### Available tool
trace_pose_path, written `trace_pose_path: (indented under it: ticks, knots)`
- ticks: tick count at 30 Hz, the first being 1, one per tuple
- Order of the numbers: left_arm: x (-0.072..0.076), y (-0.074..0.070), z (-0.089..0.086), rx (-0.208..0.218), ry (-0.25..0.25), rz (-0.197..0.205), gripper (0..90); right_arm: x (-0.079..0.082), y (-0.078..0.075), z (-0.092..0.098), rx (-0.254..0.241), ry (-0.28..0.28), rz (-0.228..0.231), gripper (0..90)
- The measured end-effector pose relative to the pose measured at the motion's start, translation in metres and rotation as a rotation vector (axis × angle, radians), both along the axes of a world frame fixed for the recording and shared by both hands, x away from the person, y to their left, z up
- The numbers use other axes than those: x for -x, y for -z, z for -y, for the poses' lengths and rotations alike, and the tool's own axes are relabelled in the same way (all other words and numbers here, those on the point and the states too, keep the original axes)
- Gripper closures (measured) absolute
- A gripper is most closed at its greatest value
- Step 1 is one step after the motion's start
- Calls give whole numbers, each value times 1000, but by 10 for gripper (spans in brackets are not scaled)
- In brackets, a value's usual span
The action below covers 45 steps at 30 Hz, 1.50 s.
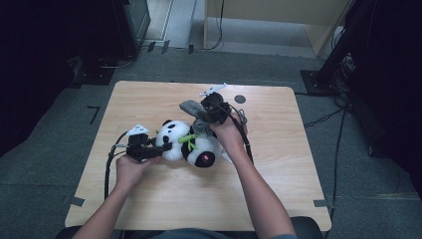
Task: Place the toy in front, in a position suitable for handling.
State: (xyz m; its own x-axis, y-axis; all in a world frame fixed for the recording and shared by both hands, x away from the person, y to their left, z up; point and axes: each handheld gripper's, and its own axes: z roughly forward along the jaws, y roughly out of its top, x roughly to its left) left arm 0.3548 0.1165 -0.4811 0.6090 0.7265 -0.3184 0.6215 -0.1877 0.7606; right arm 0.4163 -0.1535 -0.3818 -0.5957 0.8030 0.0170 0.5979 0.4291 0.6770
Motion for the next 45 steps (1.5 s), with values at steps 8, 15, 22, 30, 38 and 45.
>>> trace_pose_path:
  ticks: [8,15,22,30,38,45]
  knots:
    - [1,0,-1,-5,4,3,417,15,-33,-21,-65,-69,79,776]
    - [1,0,0,-6,3,0,417,28,-31,-48,-64,-149,61,775]
    - [1,-1,0,-9,4,-2,418,36,0,-76,-61,-219,-8,775]
    - [1,0,0,-9,-1,-4,419,36,23,-79,-14,-244,-10,775]
    - [0,0,1,-8,3,-5,420,23,27,-38,8,-128,-31,777]
    - [0,0,0,-3,4,-6,421,21,26,-20,23,-105,10,778]
